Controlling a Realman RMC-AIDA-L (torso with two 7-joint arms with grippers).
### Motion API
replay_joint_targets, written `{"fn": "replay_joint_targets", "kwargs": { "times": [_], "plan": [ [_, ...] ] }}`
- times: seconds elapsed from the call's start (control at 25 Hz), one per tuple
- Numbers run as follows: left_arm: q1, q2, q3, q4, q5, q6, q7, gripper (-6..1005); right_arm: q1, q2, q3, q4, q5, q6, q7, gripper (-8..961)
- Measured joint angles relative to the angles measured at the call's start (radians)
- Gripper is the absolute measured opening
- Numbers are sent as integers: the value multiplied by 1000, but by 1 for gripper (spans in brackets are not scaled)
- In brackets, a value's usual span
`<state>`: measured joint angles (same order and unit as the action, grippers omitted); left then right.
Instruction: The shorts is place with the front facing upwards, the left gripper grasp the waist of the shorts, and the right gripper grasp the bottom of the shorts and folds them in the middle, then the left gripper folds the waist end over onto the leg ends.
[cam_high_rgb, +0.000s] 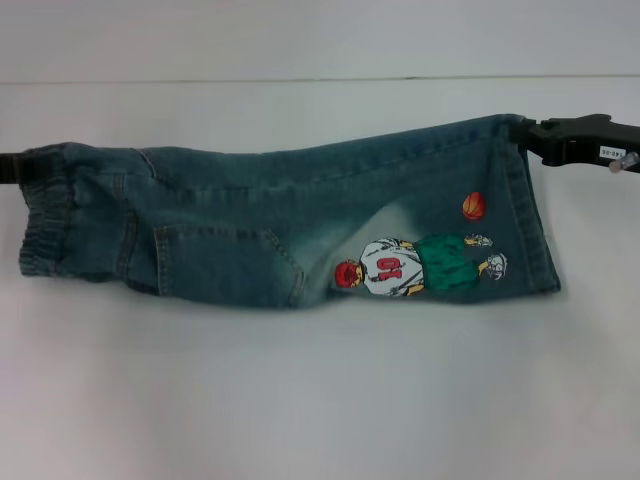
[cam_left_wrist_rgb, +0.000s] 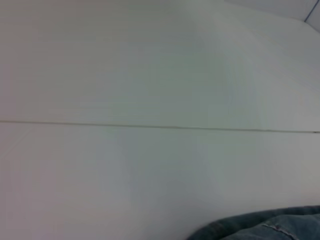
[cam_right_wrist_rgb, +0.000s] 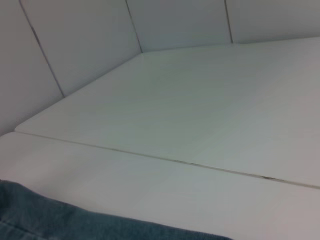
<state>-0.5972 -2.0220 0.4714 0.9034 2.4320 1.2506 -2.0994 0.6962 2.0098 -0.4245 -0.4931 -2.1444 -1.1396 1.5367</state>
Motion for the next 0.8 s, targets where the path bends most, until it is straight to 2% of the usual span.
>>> {"fn": "replay_joint_targets", "kwargs": {
  "times": [0.24,0.48,0.52,0.8],
  "plan": [
    [-1,-3,4,0,1,-24,0,47,17,3,-18,13,-2,48,-1,151],
    [-1,-7,40,-8,2,-50,1,61,29,17,-95,27,-4,129,13,163],
    [0,-9,61,-17,3,-63,-1,63,33,19,-107,30,-4,136,16,165],
    [-4,-13,68,-23,-2,-78,-8,80,44,23,-130,39,-2,159,29,180]
  ]
}}
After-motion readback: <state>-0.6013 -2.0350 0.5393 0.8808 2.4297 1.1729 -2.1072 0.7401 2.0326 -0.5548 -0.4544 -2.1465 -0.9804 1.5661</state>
